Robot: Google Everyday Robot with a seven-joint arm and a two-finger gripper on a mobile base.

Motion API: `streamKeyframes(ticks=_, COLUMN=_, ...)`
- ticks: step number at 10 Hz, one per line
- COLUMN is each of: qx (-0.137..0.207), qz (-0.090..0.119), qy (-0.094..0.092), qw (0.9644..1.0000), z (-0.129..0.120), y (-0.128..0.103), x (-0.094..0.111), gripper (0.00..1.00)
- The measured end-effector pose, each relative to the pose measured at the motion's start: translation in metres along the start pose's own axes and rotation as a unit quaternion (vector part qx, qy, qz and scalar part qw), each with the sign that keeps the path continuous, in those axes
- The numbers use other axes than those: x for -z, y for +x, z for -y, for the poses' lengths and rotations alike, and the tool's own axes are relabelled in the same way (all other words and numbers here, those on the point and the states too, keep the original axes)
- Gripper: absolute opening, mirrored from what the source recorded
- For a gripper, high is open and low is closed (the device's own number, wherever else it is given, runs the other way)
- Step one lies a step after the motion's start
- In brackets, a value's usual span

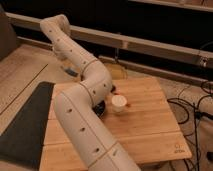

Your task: Place the white sponge in the ceramic bowl

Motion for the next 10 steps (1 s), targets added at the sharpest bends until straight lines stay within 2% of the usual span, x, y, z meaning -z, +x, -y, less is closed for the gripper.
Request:
streamKeyframes(ticks=4, qx=-0.002, qz=0.0, qy=0.0, qw=1.0, z=0.001, y=0.001, x=-0.001, gripper=0.0)
streamKeyframes(ticks=5, qx=-0.014, qz=-0.001, qy=0.002, qw=0.9999, z=0.011, y=0.006, x=-0.005, gripper=0.0)
streamKeyframes(ticks=7, qx=-0.045, qz=-0.006, qy=0.012, qw=0.9989, z=0.044, y=0.025, x=-0.027, gripper=0.0)
streamKeyframes(ticks=10, qx=-0.053, qz=-0.009, qy=0.002, qw=0.9986, z=0.048, y=0.03, x=-0.048, gripper=0.0)
